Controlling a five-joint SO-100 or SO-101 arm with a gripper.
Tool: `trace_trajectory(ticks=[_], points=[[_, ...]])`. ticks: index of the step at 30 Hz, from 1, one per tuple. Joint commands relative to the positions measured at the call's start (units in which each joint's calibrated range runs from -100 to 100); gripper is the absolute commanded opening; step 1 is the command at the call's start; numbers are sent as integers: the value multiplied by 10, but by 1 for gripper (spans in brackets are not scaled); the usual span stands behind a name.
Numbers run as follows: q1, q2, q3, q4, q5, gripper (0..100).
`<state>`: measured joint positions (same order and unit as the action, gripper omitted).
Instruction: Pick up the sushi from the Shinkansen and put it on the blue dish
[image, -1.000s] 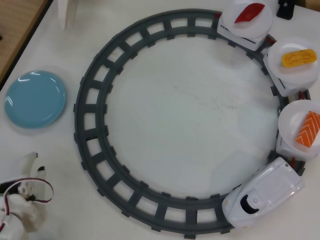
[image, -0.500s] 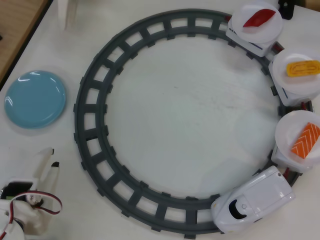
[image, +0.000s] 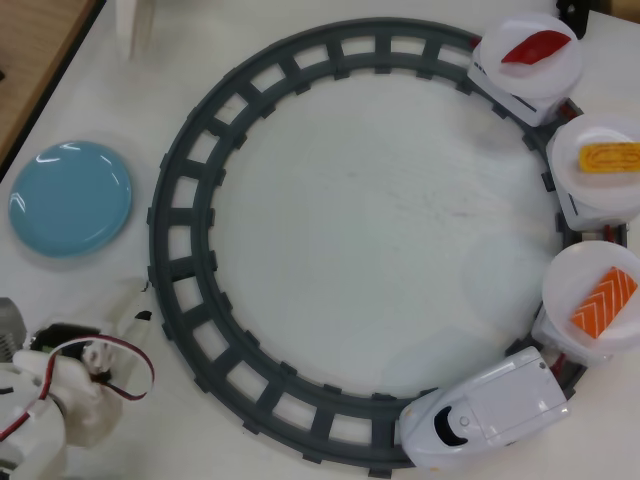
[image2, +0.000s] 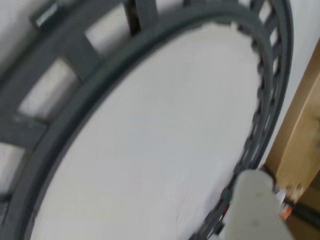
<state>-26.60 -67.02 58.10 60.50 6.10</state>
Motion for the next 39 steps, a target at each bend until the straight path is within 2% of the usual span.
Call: trace_trajectory(ticks=[1, 7, 15, 25, 32, 39], points=[[41, 44, -74, -6, -1, 14], [114, 98, -114, 19, 4, 14], [122, 100, -118, 85, 57, 14], [185, 102, -195, 133, 105, 14], [208, 107, -187, 139, 115, 16], [201, 117, -291, 229, 110, 20]])
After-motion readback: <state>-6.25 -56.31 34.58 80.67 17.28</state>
